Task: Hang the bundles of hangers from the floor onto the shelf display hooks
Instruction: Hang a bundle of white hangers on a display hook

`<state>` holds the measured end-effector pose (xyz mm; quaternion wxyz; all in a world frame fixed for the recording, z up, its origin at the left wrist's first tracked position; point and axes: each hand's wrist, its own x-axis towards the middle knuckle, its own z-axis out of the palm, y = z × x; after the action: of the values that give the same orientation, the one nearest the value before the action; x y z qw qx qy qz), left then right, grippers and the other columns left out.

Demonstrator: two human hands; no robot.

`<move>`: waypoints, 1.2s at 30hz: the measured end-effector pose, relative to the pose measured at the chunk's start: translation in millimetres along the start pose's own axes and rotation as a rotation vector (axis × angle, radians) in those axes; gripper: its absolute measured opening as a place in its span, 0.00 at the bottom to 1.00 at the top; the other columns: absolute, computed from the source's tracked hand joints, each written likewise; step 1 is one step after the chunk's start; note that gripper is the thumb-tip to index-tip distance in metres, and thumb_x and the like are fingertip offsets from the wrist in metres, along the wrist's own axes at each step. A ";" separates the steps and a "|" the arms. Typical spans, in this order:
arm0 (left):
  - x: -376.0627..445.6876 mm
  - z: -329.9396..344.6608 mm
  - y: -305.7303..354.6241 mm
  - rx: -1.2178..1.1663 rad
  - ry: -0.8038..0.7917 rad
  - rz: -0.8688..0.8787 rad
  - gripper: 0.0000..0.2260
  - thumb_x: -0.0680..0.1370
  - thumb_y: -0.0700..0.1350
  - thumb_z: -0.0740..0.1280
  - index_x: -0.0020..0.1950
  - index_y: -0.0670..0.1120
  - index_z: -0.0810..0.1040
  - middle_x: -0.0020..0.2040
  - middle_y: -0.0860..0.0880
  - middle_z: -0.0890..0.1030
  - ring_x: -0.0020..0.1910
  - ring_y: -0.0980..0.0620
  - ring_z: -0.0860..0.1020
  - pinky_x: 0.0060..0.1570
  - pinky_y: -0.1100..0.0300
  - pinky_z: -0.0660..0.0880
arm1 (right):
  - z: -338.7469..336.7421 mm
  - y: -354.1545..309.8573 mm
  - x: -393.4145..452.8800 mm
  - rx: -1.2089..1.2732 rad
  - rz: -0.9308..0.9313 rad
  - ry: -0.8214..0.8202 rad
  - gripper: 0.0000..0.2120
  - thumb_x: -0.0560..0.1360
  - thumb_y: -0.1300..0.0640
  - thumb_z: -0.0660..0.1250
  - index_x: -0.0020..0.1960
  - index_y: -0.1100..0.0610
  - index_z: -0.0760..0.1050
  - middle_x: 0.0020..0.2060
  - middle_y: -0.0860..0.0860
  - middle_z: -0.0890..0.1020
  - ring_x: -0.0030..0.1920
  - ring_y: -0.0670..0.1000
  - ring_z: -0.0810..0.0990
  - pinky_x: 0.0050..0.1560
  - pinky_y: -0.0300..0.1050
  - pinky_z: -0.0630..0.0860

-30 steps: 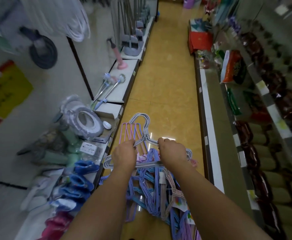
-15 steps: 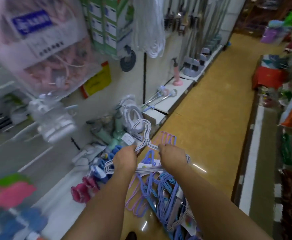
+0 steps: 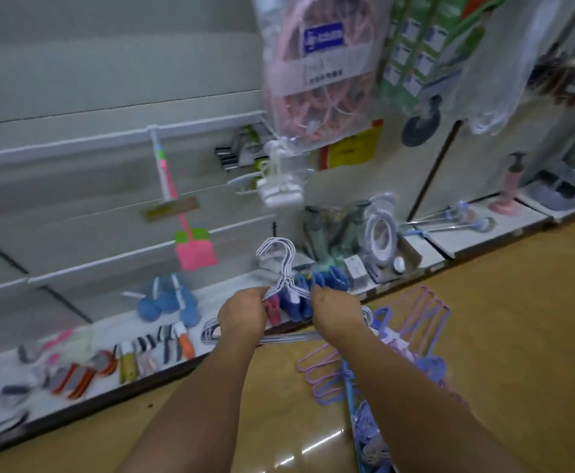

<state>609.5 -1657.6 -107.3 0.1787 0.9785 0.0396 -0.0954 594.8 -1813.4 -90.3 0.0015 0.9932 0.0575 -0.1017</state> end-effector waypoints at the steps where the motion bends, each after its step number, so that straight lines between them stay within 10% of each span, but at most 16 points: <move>1: -6.2 -6.2 -16.2 0.002 0.023 -0.024 0.10 0.78 0.43 0.62 0.55 0.50 0.79 0.55 0.44 0.81 0.56 0.42 0.77 0.46 0.58 0.70 | -2.1 -16.4 -0.2 -0.010 -0.031 0.007 0.14 0.78 0.63 0.56 0.63 0.59 0.67 0.57 0.56 0.79 0.56 0.58 0.79 0.48 0.48 0.75; 21: -130.0 -145.8 -339.5 -0.038 0.240 -0.313 0.08 0.79 0.43 0.61 0.54 0.50 0.78 0.51 0.46 0.81 0.52 0.45 0.79 0.43 0.58 0.69 | -21.7 -372.3 -41.4 0.078 -0.322 0.163 0.11 0.79 0.61 0.57 0.59 0.56 0.73 0.54 0.54 0.80 0.54 0.57 0.80 0.49 0.46 0.74; 36: -113.9 -283.3 -417.4 0.006 0.669 -0.249 0.12 0.81 0.47 0.57 0.61 0.52 0.75 0.54 0.46 0.78 0.53 0.43 0.77 0.45 0.56 0.70 | -116.2 -495.7 11.1 0.362 -0.435 0.650 0.11 0.80 0.57 0.60 0.58 0.55 0.77 0.49 0.54 0.80 0.50 0.60 0.78 0.46 0.48 0.70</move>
<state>500.3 -1171.9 32.8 0.1401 0.9436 0.2149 0.2092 572.2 -1318.0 25.5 -0.2125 0.9225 0.2445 0.2100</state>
